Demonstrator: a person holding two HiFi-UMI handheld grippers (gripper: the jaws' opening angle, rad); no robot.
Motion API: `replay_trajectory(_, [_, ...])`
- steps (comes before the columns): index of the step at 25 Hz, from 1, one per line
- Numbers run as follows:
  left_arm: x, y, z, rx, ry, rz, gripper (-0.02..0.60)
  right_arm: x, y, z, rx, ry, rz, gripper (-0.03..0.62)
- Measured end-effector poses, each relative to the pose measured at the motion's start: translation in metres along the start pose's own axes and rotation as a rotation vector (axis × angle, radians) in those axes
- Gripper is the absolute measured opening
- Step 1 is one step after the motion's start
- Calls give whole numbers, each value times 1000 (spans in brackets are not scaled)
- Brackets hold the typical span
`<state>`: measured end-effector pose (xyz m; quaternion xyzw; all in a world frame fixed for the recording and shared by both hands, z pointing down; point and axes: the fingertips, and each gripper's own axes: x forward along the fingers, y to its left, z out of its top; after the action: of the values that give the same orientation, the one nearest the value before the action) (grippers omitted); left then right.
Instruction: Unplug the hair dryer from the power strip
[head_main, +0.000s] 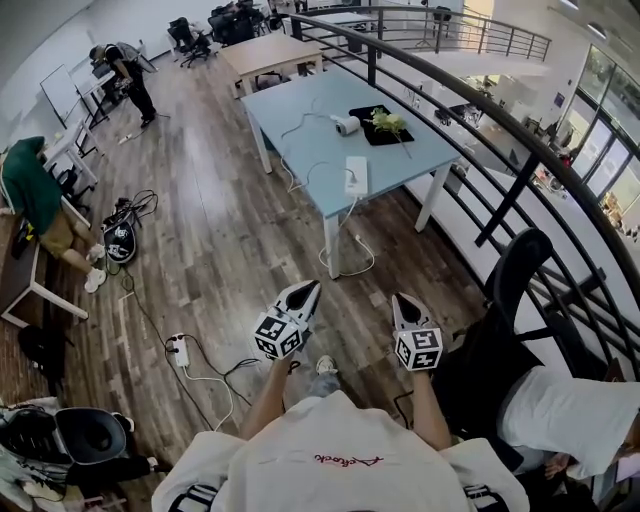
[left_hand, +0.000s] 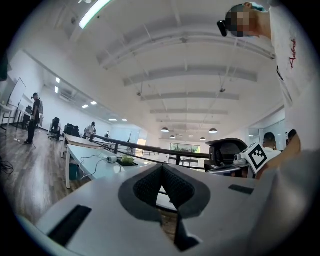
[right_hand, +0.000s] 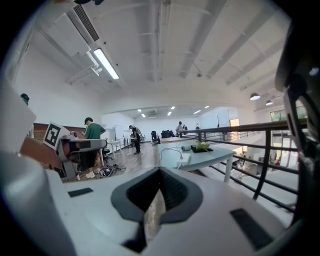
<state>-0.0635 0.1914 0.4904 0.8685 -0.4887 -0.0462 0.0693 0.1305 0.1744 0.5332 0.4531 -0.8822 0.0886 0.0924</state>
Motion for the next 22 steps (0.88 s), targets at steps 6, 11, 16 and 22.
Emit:
replay_trajectory(6, [42, 51, 9, -10, 7, -21, 9, 56, -14, 15, -1, 16, -17, 17])
replay_trajectory(11, [69, 90, 18, -15, 18, -35, 9, 95, -26, 28, 5, 27, -38, 17])
replay_trajectory(16, [89, 126, 22, -23, 21, -44, 9, 135, -28, 36, 4, 42, -49, 17])
replay_trajectory(22, [108, 159, 32, -27, 2, -54, 9, 174, -31, 57, -24, 27, -57, 17])
